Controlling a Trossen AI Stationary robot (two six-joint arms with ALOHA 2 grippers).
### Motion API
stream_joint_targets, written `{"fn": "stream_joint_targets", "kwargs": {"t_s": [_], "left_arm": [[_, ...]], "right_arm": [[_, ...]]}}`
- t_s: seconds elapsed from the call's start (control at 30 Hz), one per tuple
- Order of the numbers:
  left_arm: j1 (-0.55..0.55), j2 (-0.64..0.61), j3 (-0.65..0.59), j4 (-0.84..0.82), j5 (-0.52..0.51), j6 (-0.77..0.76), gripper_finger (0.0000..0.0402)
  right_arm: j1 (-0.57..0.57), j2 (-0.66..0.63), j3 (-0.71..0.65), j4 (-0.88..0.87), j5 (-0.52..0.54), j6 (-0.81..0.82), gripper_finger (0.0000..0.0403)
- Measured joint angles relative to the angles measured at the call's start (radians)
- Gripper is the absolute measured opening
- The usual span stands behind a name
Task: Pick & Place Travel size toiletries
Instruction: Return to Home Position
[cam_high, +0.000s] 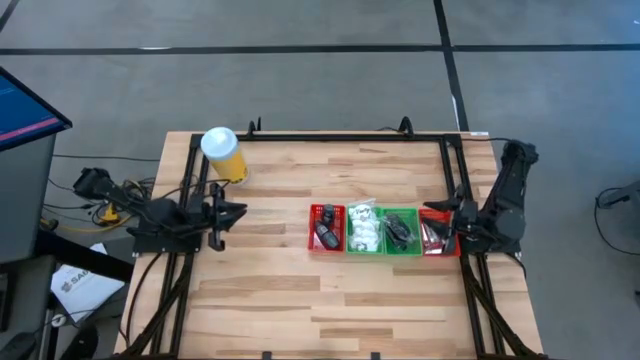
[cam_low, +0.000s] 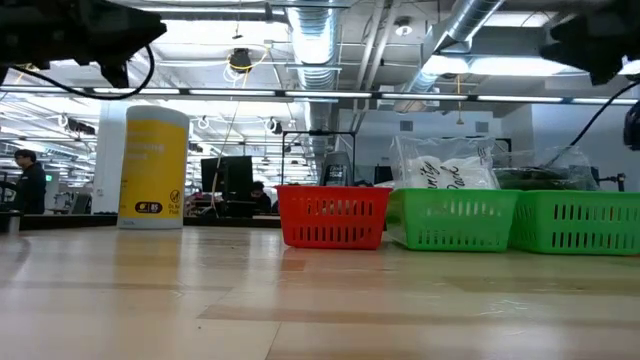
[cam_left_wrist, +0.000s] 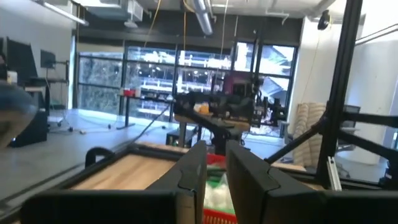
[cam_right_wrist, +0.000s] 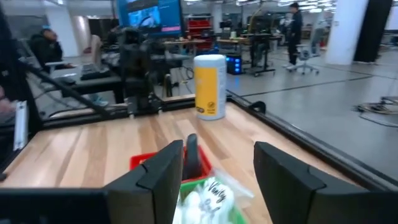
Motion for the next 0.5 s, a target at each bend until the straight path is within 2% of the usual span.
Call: {"fn": "stream_joint_targets", "kwargs": {"t_s": [0.27,0.33,0.5], "left_arm": [[0.001,-0.142,0.0,-0.063,0.013,0.028,0.0053],[0.001,-0.171,0.0,-0.084,0.017,0.02,0.0053],[0.001,-0.209,0.0,-0.143,0.109,-0.019,0.0053]], "right_arm": [[0.089,-0.042,-0.104,0.136,-0.006,-0.056,0.0176],[0.111,-0.043,-0.125,0.194,-0.049,-0.095,0.0173],[0.164,-0.045,-0.21,0.372,-0.107,-0.212,0.0169]]}}
